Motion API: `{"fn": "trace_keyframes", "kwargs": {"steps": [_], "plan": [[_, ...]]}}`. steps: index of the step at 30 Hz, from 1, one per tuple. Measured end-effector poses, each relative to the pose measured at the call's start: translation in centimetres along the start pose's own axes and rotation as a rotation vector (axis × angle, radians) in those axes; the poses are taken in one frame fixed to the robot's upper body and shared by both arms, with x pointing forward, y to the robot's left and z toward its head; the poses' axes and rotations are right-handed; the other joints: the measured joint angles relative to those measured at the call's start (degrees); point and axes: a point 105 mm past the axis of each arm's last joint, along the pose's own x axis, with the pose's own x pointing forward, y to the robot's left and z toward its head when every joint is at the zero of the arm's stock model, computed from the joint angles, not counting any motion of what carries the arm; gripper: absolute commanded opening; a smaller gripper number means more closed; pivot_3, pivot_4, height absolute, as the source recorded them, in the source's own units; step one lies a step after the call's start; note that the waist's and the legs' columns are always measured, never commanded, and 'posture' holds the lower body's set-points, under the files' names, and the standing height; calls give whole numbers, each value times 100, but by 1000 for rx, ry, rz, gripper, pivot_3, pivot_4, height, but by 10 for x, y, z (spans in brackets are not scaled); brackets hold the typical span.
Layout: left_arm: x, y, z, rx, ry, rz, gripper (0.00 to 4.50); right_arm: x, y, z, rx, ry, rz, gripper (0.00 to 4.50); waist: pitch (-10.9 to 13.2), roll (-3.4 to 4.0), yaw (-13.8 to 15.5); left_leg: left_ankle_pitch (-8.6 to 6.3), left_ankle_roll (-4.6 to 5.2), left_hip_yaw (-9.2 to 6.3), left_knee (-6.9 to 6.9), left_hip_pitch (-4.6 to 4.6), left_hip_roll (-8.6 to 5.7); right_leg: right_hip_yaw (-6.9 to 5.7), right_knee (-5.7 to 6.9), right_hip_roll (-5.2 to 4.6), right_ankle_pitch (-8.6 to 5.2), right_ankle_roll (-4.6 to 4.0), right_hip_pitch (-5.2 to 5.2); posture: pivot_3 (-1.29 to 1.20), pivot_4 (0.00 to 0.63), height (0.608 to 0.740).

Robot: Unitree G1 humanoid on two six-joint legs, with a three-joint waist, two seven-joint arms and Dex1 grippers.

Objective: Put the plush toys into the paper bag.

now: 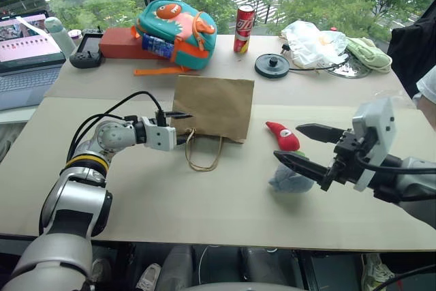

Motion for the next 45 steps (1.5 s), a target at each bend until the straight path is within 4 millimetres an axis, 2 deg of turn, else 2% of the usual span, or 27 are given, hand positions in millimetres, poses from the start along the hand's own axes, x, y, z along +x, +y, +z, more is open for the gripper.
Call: {"fn": "trace_keyframes", "kwargs": {"steps": [4, 24, 29, 33, 35, 38, 41, 45], "plan": [[2, -2, 1, 5, -2, -9, 73, 0, 0, 1, -3, -8, 0, 4500, 0, 0, -1, 0, 0, 0, 0, 0, 0, 0, 0, 0, 0, 0, 0, 0, 150, 739], [5, 1, 2, -4, -12, 28, 73, 2, 1, 2, -5, -12, 13, 4500, 0, 0, 0, 0, 0, 0, 0, 0, 0, 0, 1, 0, 0, 0, 1, 0, 150, 739], [3, 18, 2, -78, -22, 103, 73, 8, 5, -1, 10, -10, 35, 4500, 0, 0, -1, 0, 0, 0, 2, 0, 0, 0, 2, 0, 0, 0, 1, 0, 150, 739], [4, 48, 7, -156, -60, 192, 73, 13, 10, -1, 14, -13, 55, 4500, 0, 0, -3, 0, 0, -1, 4, -1, 0, -1, 1, 0, 0, 0, 1, 0, 150, 739], [4, 59, 11, -201, -87, 229, 73, 19, 14, -3, 20, -16, 72, 4500, 0, 0, -7, 0, 0, -1, 3, 0, 0, -1, 2, 1, 0, 0, 2, 0, 150, 739], [9, 65, 15, -267, -122, 240, 73, 32, 20, -9, 30, -9, 80, 4500, 0, 0, -32, 0, 0, -4, 5, 1, 2, -1, 4, 5, 0, 0, 2, 0, 150, 739], [13, 70, 23, -285, -157, 239, 0, 51, 23, -13, 45, -21, 64, 3818, 0, 0, -67, 0, 0, -8, 5, 2, 3, -1, 5, 8, 0, -1, 2, 0, 150, 739], [13, 72, 27, -298, -174, 240, 0, 78, 6, -22, 124, -38, -71, 2469, -1, 1, -118, 0, 0, -10, 5, 3, 1, -1, 7, 6, 0, -1, 1, 0, 150, 739]]}}
